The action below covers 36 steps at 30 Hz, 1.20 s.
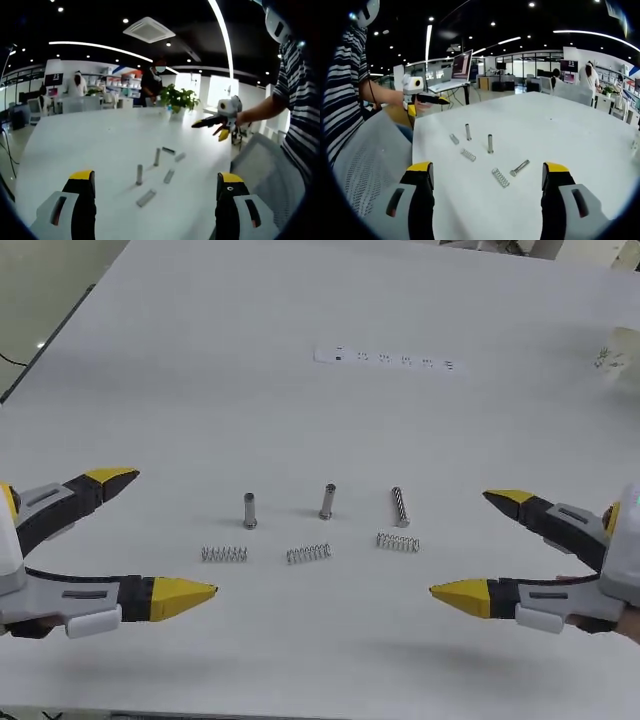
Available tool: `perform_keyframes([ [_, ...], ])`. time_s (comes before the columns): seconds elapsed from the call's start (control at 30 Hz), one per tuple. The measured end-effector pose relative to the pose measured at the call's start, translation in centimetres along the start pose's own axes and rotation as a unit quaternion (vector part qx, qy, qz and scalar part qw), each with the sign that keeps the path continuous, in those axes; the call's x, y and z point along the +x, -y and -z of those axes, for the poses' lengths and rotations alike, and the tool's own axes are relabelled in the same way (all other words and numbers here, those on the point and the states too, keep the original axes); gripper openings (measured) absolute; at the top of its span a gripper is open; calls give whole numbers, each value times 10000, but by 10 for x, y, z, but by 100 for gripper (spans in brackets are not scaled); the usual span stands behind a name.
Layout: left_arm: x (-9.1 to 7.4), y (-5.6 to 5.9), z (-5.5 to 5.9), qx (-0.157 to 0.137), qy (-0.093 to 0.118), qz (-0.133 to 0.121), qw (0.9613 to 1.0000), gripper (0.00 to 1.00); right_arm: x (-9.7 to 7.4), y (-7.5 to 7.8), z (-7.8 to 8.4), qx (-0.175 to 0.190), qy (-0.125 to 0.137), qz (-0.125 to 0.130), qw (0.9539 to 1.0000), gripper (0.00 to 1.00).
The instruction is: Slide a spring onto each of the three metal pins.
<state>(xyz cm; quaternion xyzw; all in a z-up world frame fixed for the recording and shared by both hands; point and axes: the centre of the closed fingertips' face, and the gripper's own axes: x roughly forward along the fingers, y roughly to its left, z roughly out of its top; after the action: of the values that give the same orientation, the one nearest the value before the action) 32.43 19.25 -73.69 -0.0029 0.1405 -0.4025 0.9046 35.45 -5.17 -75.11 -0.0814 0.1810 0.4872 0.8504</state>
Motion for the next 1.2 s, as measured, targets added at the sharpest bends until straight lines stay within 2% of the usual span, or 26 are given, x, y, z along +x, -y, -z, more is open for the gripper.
perform_keyframes([
  [0.4, 2, 1, 4, -40, -27, 22, 10000, 98, 14, 15, -15, 111, -83, -17, 9999, 83],
  [0.73, 2, 0, 7, -67, -62, 3, 10000, 98, 30, 28, -21, 402, -367, -1, 9985, 72],
  [0.87, 2, -1, 9, -54, -89, -13, 9999, 98, 34, 35, -12, 779, -774, 76, 9939, 70],
  [0.93, 2, -2, 9, -69, -77, -27, 9999, 98, 39, 39, -13, 765, -798, 97, 9938, 66],
  [1.03, 4, -2, 7, -63, -50, -29, 10000, 98, 43, 43, -10, 1005, -950, 126, 9903, 62],
  [1.13, 6, -2, 7, -53, -57, -13, 10000, 98, 47, 50, -10, 1127, -975, 185, 9887, 60],
  [1.2, 7, -1, 6, -56, -44, -2, 10000, 98, 49, 55, -7, 1159, -1111, 226, 9868, 58],
])
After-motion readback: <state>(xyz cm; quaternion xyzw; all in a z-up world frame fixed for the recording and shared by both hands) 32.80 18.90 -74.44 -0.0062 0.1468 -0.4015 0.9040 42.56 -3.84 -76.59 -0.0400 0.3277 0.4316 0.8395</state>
